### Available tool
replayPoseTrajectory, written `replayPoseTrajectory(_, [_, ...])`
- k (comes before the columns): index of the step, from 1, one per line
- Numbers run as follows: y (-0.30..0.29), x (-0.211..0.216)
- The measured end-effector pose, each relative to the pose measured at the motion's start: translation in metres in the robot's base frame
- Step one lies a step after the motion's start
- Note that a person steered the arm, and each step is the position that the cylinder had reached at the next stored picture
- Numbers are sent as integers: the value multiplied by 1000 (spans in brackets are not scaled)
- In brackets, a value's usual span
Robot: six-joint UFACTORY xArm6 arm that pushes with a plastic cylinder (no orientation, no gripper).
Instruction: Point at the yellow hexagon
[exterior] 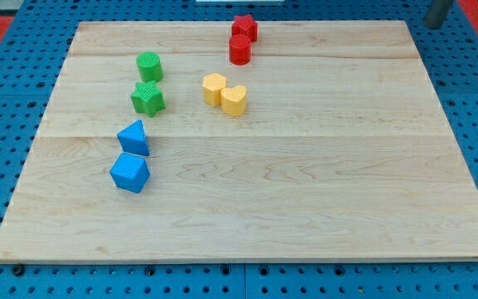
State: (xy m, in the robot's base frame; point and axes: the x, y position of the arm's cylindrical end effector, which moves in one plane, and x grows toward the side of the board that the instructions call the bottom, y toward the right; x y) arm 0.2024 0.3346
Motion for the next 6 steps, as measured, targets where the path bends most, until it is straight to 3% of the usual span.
replayPoseTrajectory(2, [-7, 11])
replayPoseTrajectory(4, [-180, 109])
replayPoseTrajectory(5, [-231, 170])
replayPoseTrajectory(6, [-231, 173])
